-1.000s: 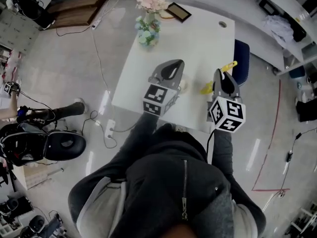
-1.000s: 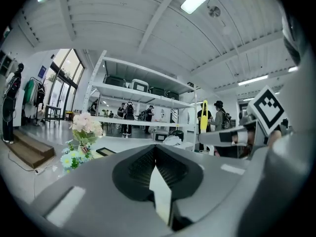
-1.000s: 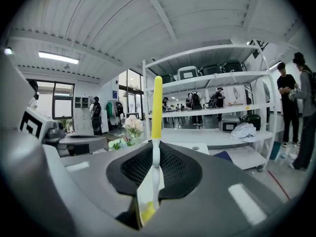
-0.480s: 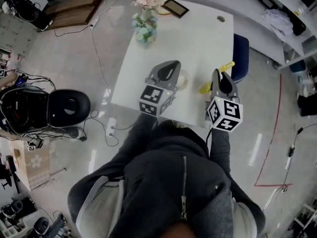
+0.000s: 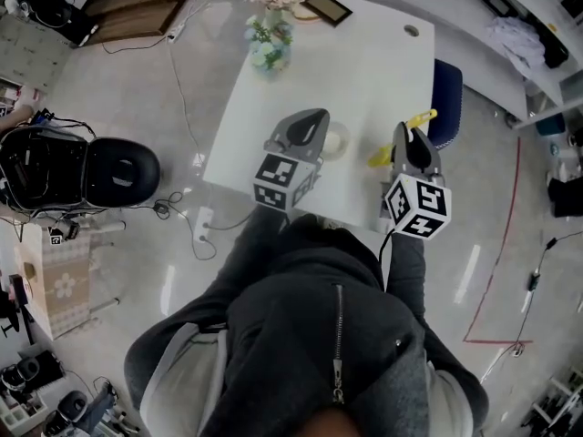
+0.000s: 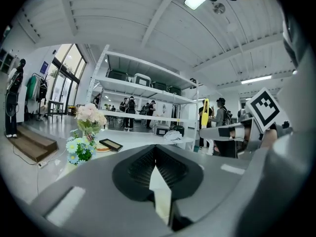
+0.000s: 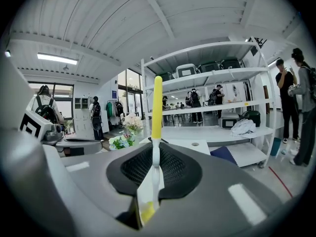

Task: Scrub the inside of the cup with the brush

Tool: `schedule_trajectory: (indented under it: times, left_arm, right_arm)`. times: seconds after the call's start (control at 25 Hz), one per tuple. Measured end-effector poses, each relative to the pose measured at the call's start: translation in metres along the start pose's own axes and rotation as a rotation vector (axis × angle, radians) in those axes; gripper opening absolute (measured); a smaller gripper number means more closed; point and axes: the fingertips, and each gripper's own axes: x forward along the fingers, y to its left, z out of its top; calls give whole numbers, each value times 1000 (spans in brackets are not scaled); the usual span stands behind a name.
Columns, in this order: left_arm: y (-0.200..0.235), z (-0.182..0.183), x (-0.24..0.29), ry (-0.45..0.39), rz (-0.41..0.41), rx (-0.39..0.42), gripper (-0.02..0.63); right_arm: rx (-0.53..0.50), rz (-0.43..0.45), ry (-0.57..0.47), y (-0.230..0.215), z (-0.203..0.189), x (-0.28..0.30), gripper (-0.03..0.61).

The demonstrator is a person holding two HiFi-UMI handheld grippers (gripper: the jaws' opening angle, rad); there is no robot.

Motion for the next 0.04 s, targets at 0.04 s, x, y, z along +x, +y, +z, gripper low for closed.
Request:
schedule_trajectory:
  times: [0.04]
  left_arm:
    - [1,-2,-1,3,1,-2,11]
  right_arm:
    - [2,2,1,0,-1,0,41]
